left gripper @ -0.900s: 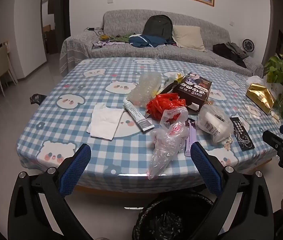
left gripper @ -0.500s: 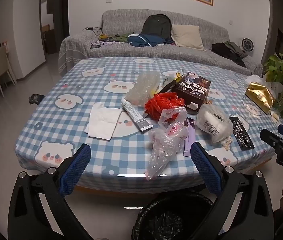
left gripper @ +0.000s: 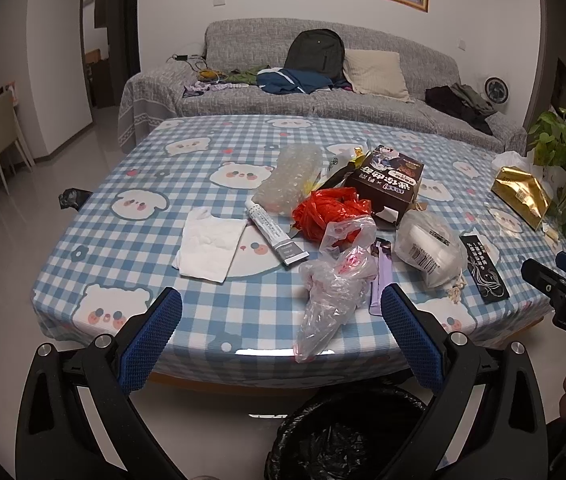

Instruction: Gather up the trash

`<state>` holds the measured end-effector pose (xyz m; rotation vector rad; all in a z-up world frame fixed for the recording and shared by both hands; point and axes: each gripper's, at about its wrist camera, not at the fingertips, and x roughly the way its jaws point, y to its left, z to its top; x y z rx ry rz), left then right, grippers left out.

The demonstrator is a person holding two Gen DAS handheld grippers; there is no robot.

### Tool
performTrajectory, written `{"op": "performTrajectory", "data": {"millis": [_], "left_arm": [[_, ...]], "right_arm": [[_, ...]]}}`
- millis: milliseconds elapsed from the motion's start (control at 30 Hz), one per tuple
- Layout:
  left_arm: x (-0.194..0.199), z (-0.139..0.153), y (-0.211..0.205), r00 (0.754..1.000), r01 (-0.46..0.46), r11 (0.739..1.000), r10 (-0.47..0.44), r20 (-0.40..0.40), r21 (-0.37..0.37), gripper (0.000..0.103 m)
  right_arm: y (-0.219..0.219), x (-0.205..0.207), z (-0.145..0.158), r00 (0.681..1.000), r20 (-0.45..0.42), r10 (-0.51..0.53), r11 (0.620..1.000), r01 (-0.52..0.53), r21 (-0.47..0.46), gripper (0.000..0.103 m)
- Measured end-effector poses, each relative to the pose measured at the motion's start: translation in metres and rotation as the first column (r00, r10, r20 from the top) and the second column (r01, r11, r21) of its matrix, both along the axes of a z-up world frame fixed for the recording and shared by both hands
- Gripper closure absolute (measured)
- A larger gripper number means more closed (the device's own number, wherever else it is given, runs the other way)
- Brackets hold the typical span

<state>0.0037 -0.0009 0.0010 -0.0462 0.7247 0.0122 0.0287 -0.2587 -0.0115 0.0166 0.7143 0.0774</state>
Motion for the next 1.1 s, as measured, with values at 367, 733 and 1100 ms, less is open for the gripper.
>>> {"op": "performTrajectory", "data": {"millis": [367,733,1100], "left_arm": [[0.0013,-0.003,-0.0012,1.0,0.0,1.0,0.0,-0.014,0.0,0.006],[0.0021,-0.0039,-0.0024,1.0,0.004,1.0,-0.004,-0.014,0.001,0.006],[0.0002,-0.0015,0.002,1.0,-0.004,1.0,0.004,-0.012,-0.001,0.006]], "right_arm": [[0.0002,0.001,0.0006,1.0,-0.003,-0.002,1.0,0.002,-0.002,0.006],[-0.0012,0.0011,0.0015,1.0,0.004,-0.004,1.0,0.005,-0.006,0.006],[0.0002,-0.0017,0.0017,1.0,0.008,0.002,1.0,-0.002,-0.015,0.006]]}}
